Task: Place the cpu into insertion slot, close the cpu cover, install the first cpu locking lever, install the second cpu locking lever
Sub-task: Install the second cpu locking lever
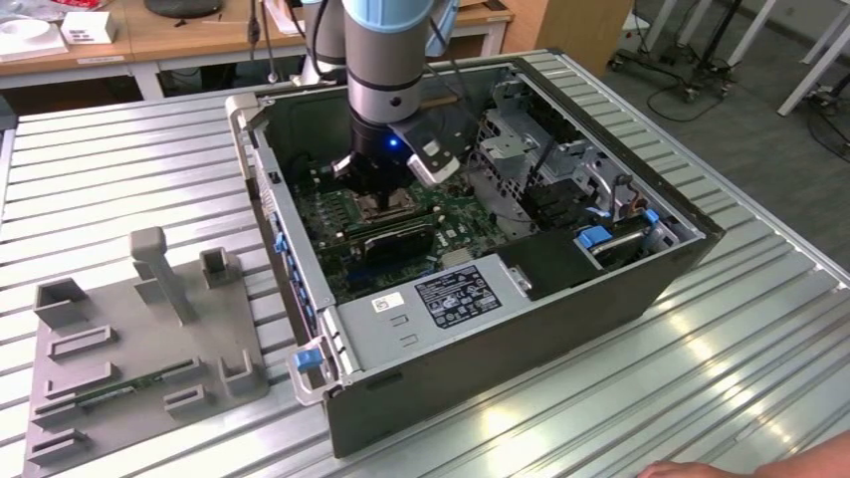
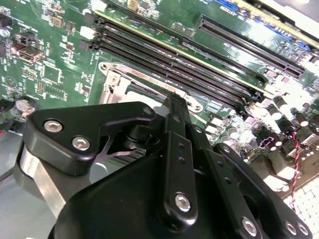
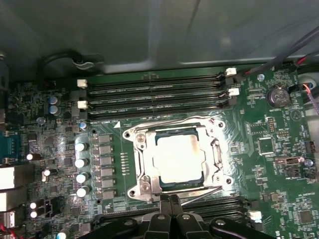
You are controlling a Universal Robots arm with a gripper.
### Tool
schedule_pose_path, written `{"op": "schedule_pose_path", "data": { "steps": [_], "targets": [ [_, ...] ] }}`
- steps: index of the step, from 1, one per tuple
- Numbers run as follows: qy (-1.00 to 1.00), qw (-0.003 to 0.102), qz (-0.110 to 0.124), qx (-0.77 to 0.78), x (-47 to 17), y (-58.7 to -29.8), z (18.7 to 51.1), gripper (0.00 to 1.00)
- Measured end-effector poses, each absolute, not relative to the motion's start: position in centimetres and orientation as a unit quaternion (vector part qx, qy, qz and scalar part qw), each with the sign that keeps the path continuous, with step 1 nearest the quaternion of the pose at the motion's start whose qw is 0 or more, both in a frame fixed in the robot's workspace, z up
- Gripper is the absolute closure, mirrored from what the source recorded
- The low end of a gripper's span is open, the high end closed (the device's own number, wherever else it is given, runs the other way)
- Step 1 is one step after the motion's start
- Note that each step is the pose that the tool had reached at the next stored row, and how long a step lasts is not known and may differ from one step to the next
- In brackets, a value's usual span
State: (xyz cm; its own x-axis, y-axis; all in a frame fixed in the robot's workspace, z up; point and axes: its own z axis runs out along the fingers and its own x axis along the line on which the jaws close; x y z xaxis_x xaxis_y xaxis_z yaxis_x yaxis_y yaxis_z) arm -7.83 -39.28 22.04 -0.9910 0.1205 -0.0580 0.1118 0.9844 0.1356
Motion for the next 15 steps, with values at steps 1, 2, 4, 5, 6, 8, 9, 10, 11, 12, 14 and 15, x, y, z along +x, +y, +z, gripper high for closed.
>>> {"op": "schedule_pose_path", "data": {
  "steps": [1,2,4,5,6,8,9,10,11,12,14,15],
  "targets": [
    [0.996,0.033,0.066,0.058,-7.95,-39.28,22.02,0.89],
    [0.996,0.033,0.066,0.058,-8.08,-39.28,22.00,0.89],
    [0.996,0.033,0.066,0.058,-8.29,-39.28,21.94,0.89],
    [0.996,0.033,0.066,0.058,-8.40,-39.28,21.91,0.89],
    [0.996,0.033,0.066,0.058,-8.46,-39.28,21.87,0.89],
    [0.996,0.033,0.066,0.058,-8.52,-39.28,21.76,0.89],
    [0.996,0.033,0.066,0.058,-8.54,-39.29,21.69,0.89],
    [0.996,0.033,0.066,0.058,-8.56,-39.29,21.62,0.89],
    [0.996,0.033,0.066,0.058,-8.58,-39.28,21.54,0.89],
    [0.996,0.033,0.066,0.058,-8.61,-39.29,21.47,0.89],
    [0.996,0.033,0.066,0.058,-8.66,-39.28,21.32,0.89],
    [0.996,0.033,0.066,0.058,-8.69,-39.28,21.27,0.89]
  ]
}}
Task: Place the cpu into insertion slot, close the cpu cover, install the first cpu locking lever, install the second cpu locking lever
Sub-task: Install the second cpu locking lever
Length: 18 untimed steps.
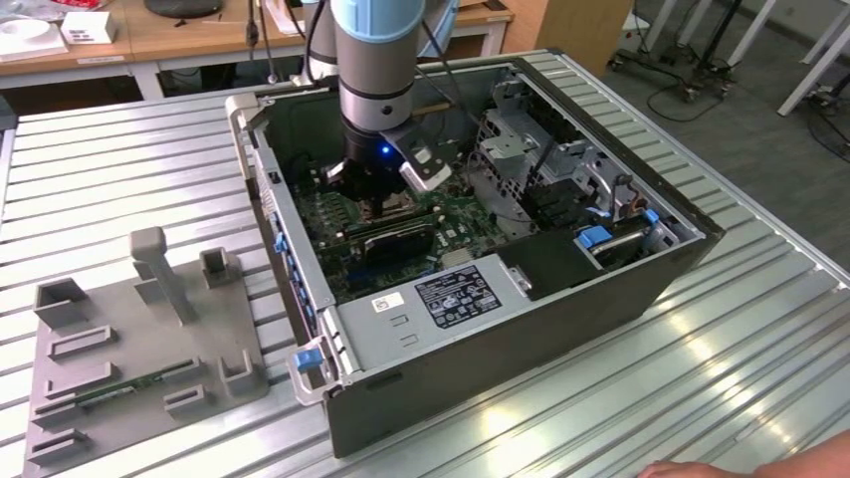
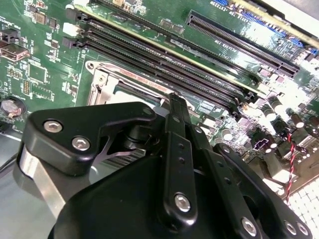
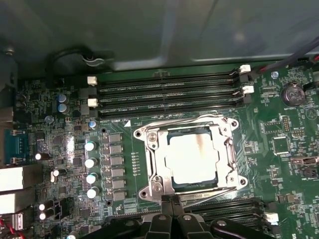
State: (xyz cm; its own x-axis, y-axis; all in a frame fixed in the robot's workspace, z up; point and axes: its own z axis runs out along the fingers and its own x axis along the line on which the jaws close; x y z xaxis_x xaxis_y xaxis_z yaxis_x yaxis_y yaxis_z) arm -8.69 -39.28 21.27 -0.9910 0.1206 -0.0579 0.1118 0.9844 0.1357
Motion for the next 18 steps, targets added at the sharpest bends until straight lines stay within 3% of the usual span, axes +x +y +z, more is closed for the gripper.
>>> {"op": "schedule_pose_path", "data": {
  "steps": [18],
  "targets": [
    [0.996,0.033,0.066,0.058,-9.15,-39.51,21.08,0.89]
  ]
}}
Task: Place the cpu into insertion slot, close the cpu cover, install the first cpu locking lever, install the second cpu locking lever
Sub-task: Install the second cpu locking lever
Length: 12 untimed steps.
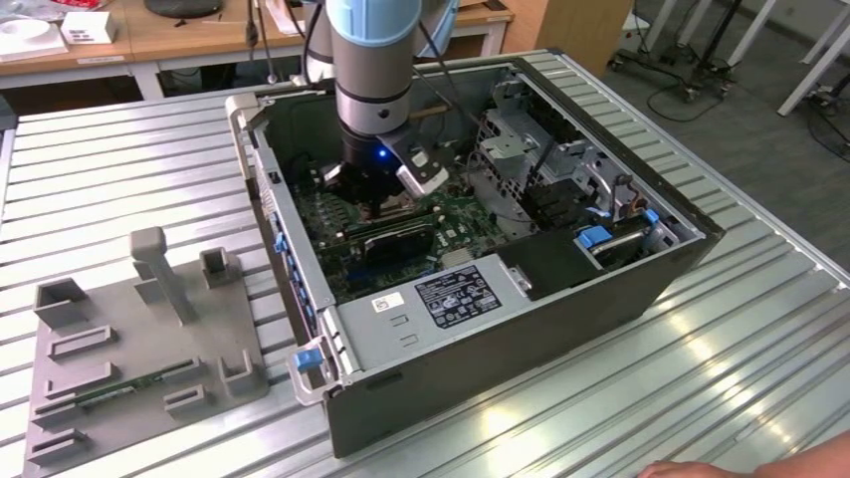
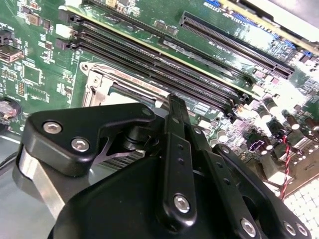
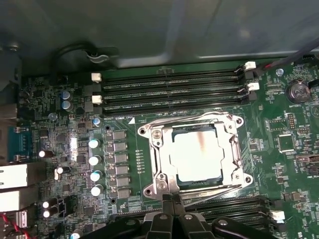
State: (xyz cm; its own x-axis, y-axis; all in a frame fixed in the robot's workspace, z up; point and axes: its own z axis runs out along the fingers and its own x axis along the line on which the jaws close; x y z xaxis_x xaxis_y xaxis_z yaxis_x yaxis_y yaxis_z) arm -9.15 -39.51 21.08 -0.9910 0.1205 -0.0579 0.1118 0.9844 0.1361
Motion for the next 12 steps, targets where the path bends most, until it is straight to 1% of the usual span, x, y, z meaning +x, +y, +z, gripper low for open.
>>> {"op": "schedule_pose_path", "data": {
  "steps": [12],
  "targets": [
    [0.995,0.033,0.068,0.058,-9.60,-39.53,20.55,0.89]
  ]
}}
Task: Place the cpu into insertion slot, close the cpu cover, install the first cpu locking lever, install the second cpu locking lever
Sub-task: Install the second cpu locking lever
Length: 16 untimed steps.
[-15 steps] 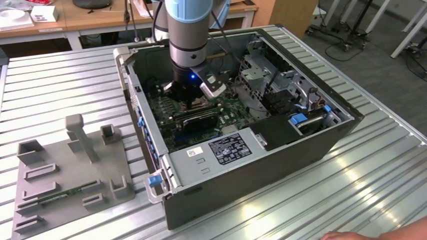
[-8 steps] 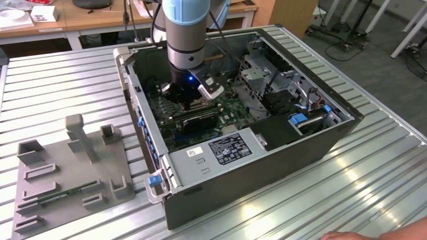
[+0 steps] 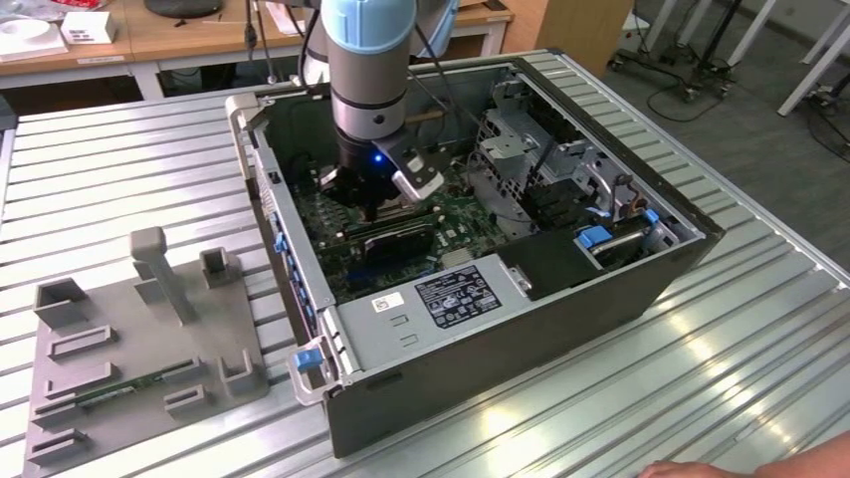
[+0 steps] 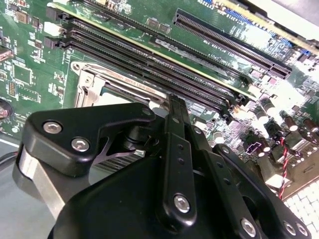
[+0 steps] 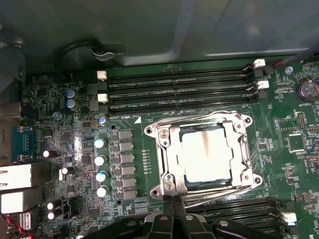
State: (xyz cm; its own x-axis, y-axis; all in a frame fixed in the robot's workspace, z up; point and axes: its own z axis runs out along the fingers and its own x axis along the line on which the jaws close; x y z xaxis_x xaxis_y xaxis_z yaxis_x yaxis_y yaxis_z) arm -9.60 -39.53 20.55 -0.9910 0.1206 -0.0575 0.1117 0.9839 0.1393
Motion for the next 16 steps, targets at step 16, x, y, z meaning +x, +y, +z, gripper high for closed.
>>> {"op": "schedule_pose_path", "data": {
  "steps": [16],
  "targets": [
    [0.995,0.032,0.079,0.059,-9.92,-39.61,20.07,0.89]
  ]
}}
